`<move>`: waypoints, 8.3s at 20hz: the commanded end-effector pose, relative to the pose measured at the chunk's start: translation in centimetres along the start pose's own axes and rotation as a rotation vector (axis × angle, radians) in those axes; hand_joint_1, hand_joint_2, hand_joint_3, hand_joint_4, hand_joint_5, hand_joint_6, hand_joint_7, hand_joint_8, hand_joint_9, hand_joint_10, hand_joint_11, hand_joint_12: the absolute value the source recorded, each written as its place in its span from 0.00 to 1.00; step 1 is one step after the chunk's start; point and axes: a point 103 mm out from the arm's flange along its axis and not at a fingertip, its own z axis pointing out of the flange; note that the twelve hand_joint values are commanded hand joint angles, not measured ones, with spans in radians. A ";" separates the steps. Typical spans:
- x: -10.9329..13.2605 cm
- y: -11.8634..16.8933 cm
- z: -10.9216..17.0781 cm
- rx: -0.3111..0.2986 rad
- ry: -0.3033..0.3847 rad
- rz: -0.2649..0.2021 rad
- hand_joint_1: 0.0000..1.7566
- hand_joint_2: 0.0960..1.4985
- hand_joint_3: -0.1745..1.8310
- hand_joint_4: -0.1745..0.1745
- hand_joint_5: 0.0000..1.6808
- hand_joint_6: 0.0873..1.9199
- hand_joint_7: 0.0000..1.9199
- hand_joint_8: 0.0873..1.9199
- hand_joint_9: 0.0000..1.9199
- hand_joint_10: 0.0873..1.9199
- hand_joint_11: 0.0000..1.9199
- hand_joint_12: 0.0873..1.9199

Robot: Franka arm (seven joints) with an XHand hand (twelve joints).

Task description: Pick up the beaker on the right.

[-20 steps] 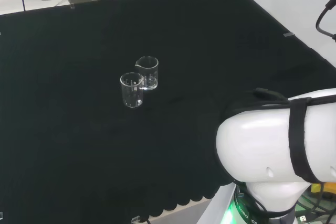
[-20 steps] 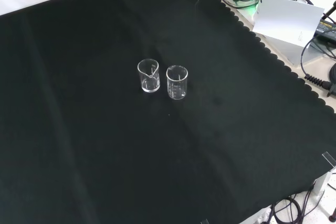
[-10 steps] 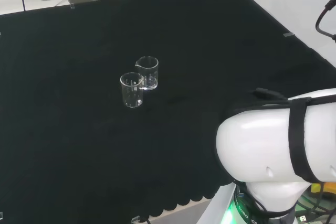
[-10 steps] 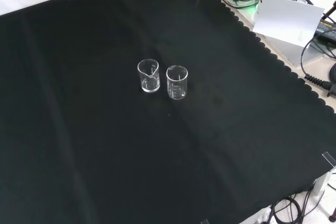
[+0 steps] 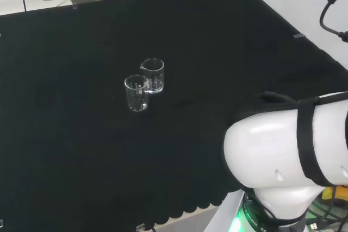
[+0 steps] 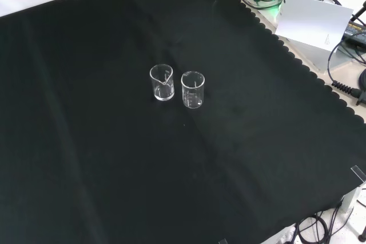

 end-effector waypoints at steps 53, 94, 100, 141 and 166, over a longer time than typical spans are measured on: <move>-1.5 18.3 31.4 0.263 0.402 -0.335 0.50 0.32 0.43 0.34 0.31 0.00 0.19 0.35 0.26 0.33 0.06 0.72; 1.8 20.0 40.8 0.138 0.746 -0.500 0.50 0.28 0.41 0.27 0.32 0.00 0.20 0.39 0.25 0.32 0.04 0.72; 2.6 20.0 41.6 0.138 0.803 -0.520 0.49 0.28 0.40 0.26 0.30 0.00 0.19 0.39 0.24 0.32 0.04 0.72; 4.8 19.2 42.3 0.007 0.859 -0.408 0.46 0.33 0.30 0.25 0.25 0.21 0.20 0.40 0.26 0.32 0.06 0.72; 3.7 20.3 38.1 -0.087 0.761 -0.305 0.65 0.45 0.33 0.99 0.81 0.19 0.80 0.08 0.74 0.07 0.52 0.51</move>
